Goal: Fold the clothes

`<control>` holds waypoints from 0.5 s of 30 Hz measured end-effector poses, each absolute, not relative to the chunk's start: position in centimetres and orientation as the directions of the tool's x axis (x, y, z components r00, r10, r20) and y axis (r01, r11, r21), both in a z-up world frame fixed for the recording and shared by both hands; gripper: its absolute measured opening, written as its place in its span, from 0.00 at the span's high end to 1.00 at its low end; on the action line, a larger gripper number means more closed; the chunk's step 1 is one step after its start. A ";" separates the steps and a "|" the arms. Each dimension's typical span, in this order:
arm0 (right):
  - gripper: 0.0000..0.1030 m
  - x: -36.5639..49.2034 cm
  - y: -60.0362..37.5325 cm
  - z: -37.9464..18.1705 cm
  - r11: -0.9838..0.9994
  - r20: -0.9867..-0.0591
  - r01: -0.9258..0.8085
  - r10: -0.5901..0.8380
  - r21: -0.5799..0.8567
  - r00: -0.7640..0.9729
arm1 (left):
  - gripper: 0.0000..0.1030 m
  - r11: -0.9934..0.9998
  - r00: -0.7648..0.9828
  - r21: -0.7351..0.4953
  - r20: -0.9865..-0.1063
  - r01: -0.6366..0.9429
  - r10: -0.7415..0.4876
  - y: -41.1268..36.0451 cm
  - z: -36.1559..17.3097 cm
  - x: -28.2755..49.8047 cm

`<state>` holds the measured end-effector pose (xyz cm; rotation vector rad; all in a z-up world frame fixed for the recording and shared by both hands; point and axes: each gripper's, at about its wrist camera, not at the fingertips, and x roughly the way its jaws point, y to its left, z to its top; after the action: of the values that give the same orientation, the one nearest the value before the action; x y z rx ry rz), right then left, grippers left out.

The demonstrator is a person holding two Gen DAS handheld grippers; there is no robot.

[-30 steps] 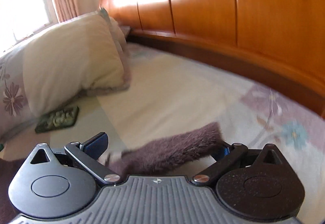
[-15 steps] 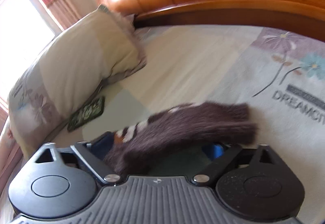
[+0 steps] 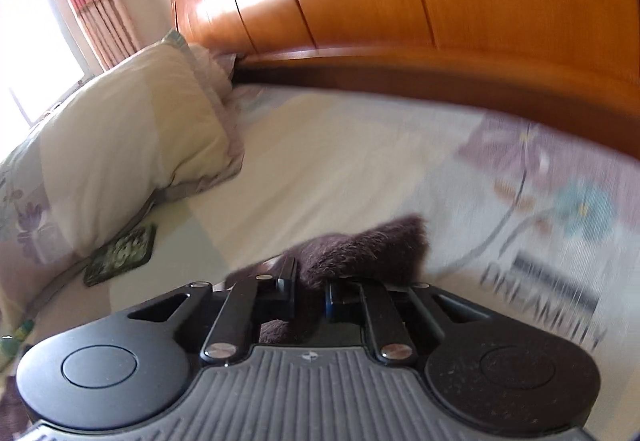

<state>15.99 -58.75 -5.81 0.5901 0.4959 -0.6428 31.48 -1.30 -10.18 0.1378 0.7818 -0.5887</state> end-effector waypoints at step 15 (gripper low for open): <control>0.24 21.4 -46.7 -4.4 0.793 -0.634 0.604 -0.427 0.080 0.645 | 0.01 0.833 0.557 -0.100 -0.699 0.545 -0.448 -1.3 -10.2 31.5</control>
<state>21.36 -46.68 -4.36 0.2978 0.6374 -0.5969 31.53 -1.32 -10.18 0.1337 0.7855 -0.5879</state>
